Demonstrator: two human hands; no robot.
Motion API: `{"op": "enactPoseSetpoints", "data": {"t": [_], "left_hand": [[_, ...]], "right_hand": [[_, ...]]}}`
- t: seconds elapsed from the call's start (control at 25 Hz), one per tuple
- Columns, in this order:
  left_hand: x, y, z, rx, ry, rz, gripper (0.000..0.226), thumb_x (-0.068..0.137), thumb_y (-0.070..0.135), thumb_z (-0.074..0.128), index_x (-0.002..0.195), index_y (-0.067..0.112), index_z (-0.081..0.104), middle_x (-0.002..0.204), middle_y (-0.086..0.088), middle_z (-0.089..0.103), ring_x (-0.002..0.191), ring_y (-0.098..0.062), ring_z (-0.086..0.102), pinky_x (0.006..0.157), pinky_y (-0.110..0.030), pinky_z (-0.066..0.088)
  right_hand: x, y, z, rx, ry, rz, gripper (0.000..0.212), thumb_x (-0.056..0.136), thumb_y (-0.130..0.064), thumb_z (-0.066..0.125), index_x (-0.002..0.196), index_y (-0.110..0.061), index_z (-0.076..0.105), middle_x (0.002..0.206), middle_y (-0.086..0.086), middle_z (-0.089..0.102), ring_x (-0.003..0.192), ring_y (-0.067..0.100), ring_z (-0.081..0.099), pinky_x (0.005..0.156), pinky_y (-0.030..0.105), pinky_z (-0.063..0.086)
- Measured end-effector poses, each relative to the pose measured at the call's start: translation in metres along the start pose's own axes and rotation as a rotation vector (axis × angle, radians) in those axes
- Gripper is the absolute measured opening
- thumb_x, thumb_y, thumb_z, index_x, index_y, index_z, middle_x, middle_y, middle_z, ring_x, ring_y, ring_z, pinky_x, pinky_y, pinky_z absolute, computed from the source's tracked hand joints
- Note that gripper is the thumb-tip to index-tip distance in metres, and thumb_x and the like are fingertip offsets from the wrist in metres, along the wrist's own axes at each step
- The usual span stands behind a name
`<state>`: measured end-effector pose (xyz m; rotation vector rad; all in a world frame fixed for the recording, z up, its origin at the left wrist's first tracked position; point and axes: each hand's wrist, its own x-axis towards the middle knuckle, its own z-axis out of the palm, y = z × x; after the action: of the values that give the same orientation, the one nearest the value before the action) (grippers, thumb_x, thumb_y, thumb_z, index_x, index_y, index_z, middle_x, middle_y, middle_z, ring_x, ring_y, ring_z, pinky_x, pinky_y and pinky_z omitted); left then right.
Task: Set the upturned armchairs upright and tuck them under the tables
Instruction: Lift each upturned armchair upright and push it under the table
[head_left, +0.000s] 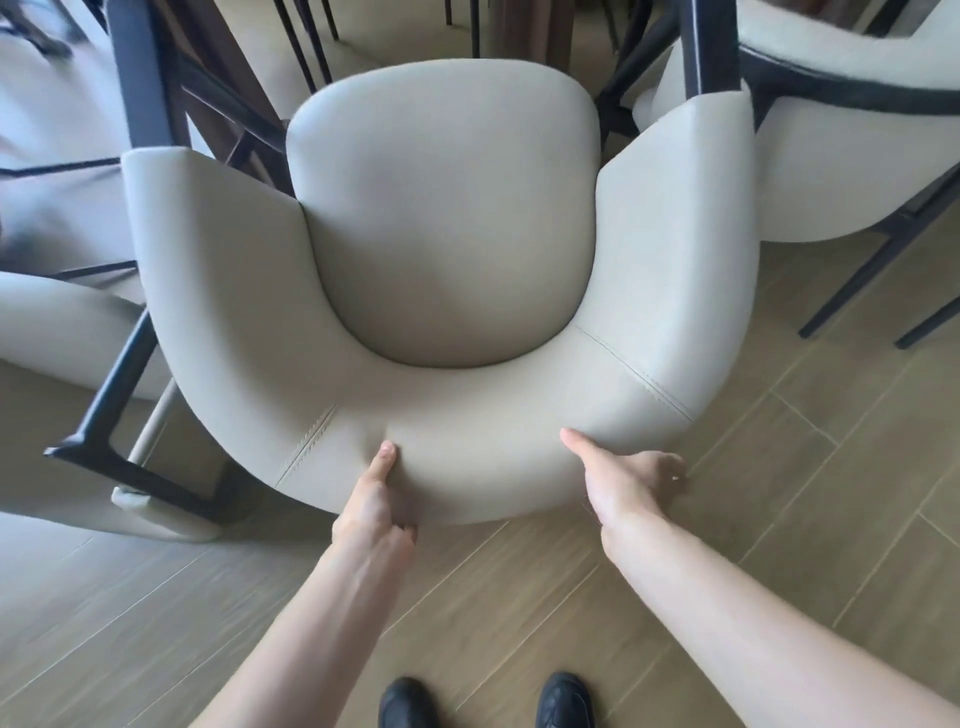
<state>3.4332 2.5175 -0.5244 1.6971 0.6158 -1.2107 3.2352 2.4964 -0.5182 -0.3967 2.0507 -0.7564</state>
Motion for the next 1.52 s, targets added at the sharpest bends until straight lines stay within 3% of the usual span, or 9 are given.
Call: {"op": "enactPoseSetpoints", "data": {"t": [0.12,0.2,0.36,0.56,0.76,1.0,1.12,1.24,1.52], "left_hand": [[-0.009,0.015,0.012,0.008,-0.01,-0.009,0.037,0.071,0.029,0.091,0.089,0.02,0.061,0.099,-0.001,0.068,0.07,-0.015,0.062,0.057,-0.034,0.048],[-0.016,0.023,0.015,0.0,-0.013,-0.053,0.038,0.071,0.03,0.091,0.089,0.02,0.06,0.096,0.001,0.065,0.07,-0.016,0.062,0.059,-0.034,0.049],[-0.024,0.032,0.015,-0.013,-0.012,-0.125,0.043,0.076,0.026,0.087,0.105,0.018,0.057,0.111,-0.003,0.062,0.077,-0.021,0.061,0.08,-0.035,0.047],[-0.03,0.039,0.022,-0.068,-0.035,-0.138,0.06,0.079,0.02,0.085,0.131,0.014,0.057,0.121,-0.005,0.063,0.1,-0.027,0.061,0.087,-0.037,0.049],[-0.043,0.063,0.034,-0.051,-0.114,-0.017,0.065,0.076,0.021,0.085,0.129,0.013,0.048,0.134,-0.009,0.057,0.107,-0.026,0.061,0.102,-0.039,0.048],[-0.051,0.077,0.045,0.309,-0.107,0.987,0.076,0.074,0.032,0.087,0.138,0.037,0.048,0.143,0.008,0.043,0.121,0.0,0.046,0.112,-0.039,0.035],[-0.038,0.089,0.061,1.337,-0.28,1.393,0.081,0.07,0.054,0.081,0.142,0.039,0.048,0.152,0.011,0.041,0.144,0.005,0.02,0.124,-0.054,-0.005],[-0.018,0.102,0.077,1.914,-0.027,1.654,0.111,0.068,0.056,0.076,0.158,0.032,0.016,0.164,0.0,0.02,0.155,-0.026,0.003,0.12,-0.056,-0.01],[-0.017,0.144,0.124,2.003,0.0,1.834,0.097,0.073,0.044,0.074,0.154,0.029,0.023,0.151,0.0,0.04,0.148,-0.026,0.028,0.121,-0.036,0.013]], "right_hand": [[0.01,-0.032,-0.016,-0.541,0.192,-0.919,0.112,0.063,-0.031,0.091,0.153,-0.009,0.027,0.153,0.021,0.024,0.137,0.038,0.037,0.111,0.044,0.038],[0.015,-0.041,-0.021,-0.919,-0.042,-1.345,0.098,0.072,-0.04,0.081,0.153,-0.014,0.034,0.157,0.017,0.029,0.143,0.034,0.034,0.119,0.045,0.025],[0.039,-0.036,-0.024,-1.554,-0.328,-1.343,0.113,0.073,-0.044,0.074,0.159,-0.025,0.004,0.168,0.012,-0.004,0.156,0.026,-0.001,0.12,0.046,-0.017],[0.056,-0.058,-0.021,-1.544,-0.186,-1.455,0.099,0.033,-0.018,0.091,0.127,-0.016,0.063,0.125,0.008,0.064,0.124,0.035,0.058,0.115,0.051,0.033],[0.062,-0.093,-0.014,-1.578,-0.178,-1.495,0.09,0.054,-0.019,0.082,0.138,-0.02,0.049,0.134,0.002,0.054,0.134,0.03,0.045,0.122,0.047,0.016],[0.064,-0.138,0.005,-1.556,-0.158,-1.448,0.086,0.069,-0.021,0.075,0.143,-0.025,0.031,0.142,-0.004,0.041,0.142,0.021,0.029,0.124,0.042,0.002],[0.065,-0.156,0.016,-1.543,-0.117,-1.417,0.086,0.071,-0.015,0.072,0.145,-0.024,0.029,0.144,-0.004,0.039,0.144,0.02,0.025,0.125,0.045,0.003],[0.067,-0.174,0.026,-1.551,-0.103,-1.391,0.087,0.072,-0.017,0.072,0.145,-0.021,0.027,0.146,-0.003,0.037,0.146,0.02,0.022,0.124,0.049,0.005],[0.069,-0.19,0.039,-1.393,-0.162,-1.378,0.114,0.067,-0.056,0.076,0.156,-0.024,0.012,0.156,-0.009,0.028,0.151,0.017,0.015,0.121,0.061,-0.002]]}}
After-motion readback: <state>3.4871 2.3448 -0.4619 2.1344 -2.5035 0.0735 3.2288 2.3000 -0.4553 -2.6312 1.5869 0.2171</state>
